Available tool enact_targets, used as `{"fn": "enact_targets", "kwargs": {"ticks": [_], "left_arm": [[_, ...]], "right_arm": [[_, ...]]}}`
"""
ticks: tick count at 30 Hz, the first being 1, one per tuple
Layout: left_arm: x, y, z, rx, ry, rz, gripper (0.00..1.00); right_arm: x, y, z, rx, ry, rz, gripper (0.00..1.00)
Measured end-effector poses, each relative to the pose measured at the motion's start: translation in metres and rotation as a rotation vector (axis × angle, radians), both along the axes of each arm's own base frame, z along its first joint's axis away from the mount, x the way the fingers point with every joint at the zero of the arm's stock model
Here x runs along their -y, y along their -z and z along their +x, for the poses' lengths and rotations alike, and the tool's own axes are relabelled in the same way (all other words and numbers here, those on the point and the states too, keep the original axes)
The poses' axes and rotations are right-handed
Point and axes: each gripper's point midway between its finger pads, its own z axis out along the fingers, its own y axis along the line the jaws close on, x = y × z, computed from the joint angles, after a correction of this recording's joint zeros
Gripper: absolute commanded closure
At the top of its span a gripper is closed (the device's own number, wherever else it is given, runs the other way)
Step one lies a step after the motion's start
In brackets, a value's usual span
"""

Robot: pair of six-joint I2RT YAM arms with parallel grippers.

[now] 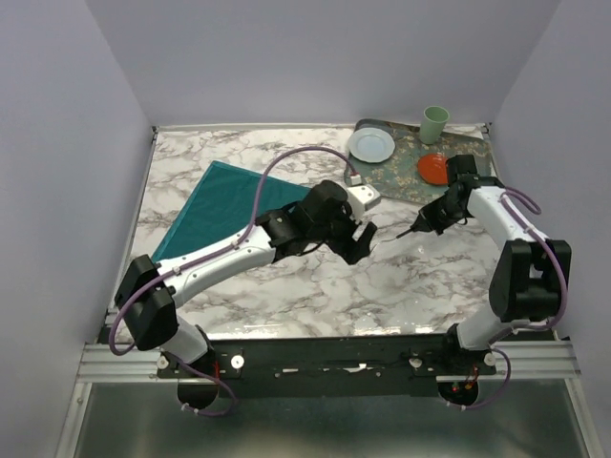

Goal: Fold the napkin, place the utensils inside, and roll it up
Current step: Grab a utensil with the right arm, then pass the utensil from the right arm to the left

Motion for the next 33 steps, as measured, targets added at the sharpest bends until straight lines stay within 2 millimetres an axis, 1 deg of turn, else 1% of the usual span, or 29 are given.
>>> {"fn": "enact_targets", "kwargs": {"ticks": [1, 3, 5, 7, 9, 10, 12, 16, 18, 19, 21, 22, 24, 25, 26, 27, 29, 31, 33], "left_arm": [[0.007, 0.000, -0.008, 0.022, 0.016, 0.002, 0.12], [0.020, -0.002, -0.022, 0.064, 0.048, 0.007, 0.13], [0.030, -0.003, -0.032, 0.100, 0.069, 0.015, 0.14], [0.041, -0.005, -0.032, 0.132, 0.072, 0.035, 0.15], [0.053, -0.003, -0.025, 0.148, 0.071, 0.050, 0.15], [0.057, 0.000, -0.022, 0.150, 0.069, 0.057, 0.15], [0.062, 0.014, -0.019, 0.139, 0.080, 0.091, 0.15], [0.066, 0.039, -0.016, 0.102, 0.093, 0.164, 0.15], [0.066, 0.050, -0.016, 0.088, 0.096, 0.190, 0.18], [0.065, 0.054, -0.017, 0.081, 0.097, 0.203, 0.25], [0.062, 0.056, -0.017, 0.078, 0.093, 0.217, 0.35], [0.062, 0.056, -0.016, 0.082, 0.092, 0.219, 0.46], [0.060, 0.056, -0.016, 0.085, 0.088, 0.225, 0.58], [0.059, 0.058, -0.015, 0.088, 0.086, 0.236, 0.68], [0.056, 0.059, -0.014, 0.088, 0.082, 0.245, 0.71], [0.055, 0.059, -0.013, 0.087, 0.079, 0.249, 0.79], [0.052, 0.062, -0.013, 0.076, 0.076, 0.260, 1.00], [0.047, 0.065, -0.013, 0.064, 0.070, 0.274, 1.00], [0.040, 0.068, -0.009, 0.032, 0.059, 0.272, 1.00]], "right_arm": [[-0.007, -0.004, -0.010, 0.008, -0.020, 0.024, 0.99], [-0.018, -0.009, -0.022, 0.020, -0.047, 0.071, 0.99], [-0.027, -0.012, -0.032, 0.026, -0.068, 0.099, 0.99], [-0.038, -0.017, -0.040, 0.036, -0.098, 0.135, 0.99], [-0.048, -0.024, -0.046, 0.052, -0.129, 0.162, 0.99], [-0.052, -0.028, -0.048, 0.063, -0.141, 0.172, 1.00], [-0.059, -0.035, -0.051, 0.085, -0.166, 0.187, 0.99], [-0.067, -0.048, -0.057, 0.122, -0.194, 0.211, 0.99], [-0.069, -0.051, -0.058, 0.133, -0.204, 0.213, 1.00], [-0.069, -0.052, -0.059, 0.139, -0.209, 0.213, 0.99], [-0.073, -0.056, -0.062, 0.152, -0.223, 0.218, 0.99], [-0.074, -0.057, -0.065, 0.157, -0.229, 0.221, 0.99], [-0.077, -0.060, -0.067, 0.165, -0.240, 0.225, 0.99], [-0.079, -0.061, -0.069, 0.170, -0.250, 0.226, 0.99], [-0.082, -0.062, -0.070, 0.172, -0.259, 0.227, 0.99], [-0.085, -0.062, -0.071, 0.173, -0.270, 0.227, 0.99], [-0.091, -0.063, -0.071, 0.184, -0.293, 0.223, 0.99], [-0.094, -0.061, -0.072, 0.188, -0.311, 0.200, 0.99], [-0.096, -0.062, -0.070, 0.201, -0.330, 0.170, 0.90]]}}
